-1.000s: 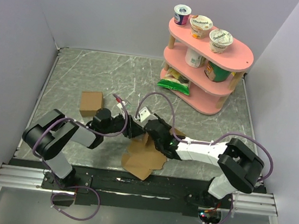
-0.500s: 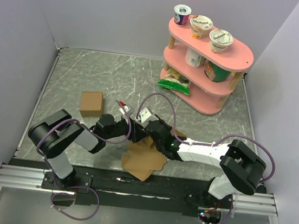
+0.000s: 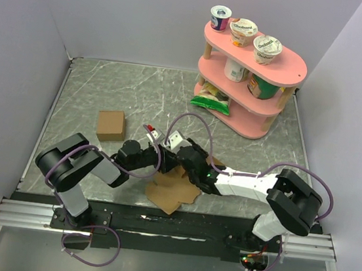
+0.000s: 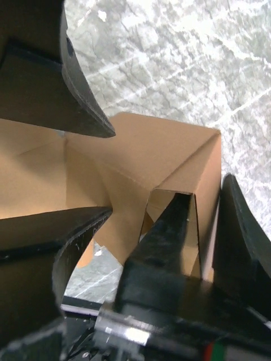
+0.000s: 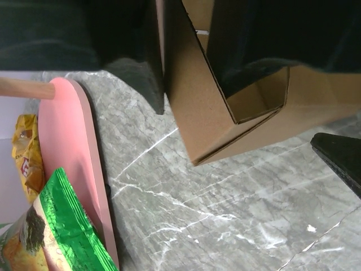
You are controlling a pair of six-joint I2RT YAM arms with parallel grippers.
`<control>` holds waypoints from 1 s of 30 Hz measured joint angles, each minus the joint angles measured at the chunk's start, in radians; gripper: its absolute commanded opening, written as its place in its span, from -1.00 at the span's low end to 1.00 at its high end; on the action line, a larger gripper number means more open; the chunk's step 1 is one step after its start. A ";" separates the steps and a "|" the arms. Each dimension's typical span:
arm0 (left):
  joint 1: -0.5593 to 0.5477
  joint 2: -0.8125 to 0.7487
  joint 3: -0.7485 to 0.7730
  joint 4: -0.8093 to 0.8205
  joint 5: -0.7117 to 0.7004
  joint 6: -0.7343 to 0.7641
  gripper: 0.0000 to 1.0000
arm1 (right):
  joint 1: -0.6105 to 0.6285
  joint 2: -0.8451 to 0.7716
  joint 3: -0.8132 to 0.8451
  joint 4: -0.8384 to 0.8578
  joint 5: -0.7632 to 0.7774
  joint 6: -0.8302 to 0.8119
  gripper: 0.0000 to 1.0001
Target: Fold the paper box
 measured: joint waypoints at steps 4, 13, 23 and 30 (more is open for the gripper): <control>0.000 0.000 -0.004 0.000 -0.035 0.002 0.08 | 0.018 -0.009 0.000 -0.025 0.000 0.002 0.25; 0.002 0.014 -0.005 0.001 -0.076 0.001 0.05 | 0.072 -0.044 0.008 -0.158 0.042 0.075 0.47; 0.002 0.053 -0.003 0.002 -0.100 -0.036 0.01 | 0.133 -0.137 0.058 -0.423 0.048 0.235 0.95; 0.000 0.090 -0.008 0.042 -0.100 -0.072 -0.02 | 0.139 -0.244 0.100 -0.577 -0.013 0.363 0.95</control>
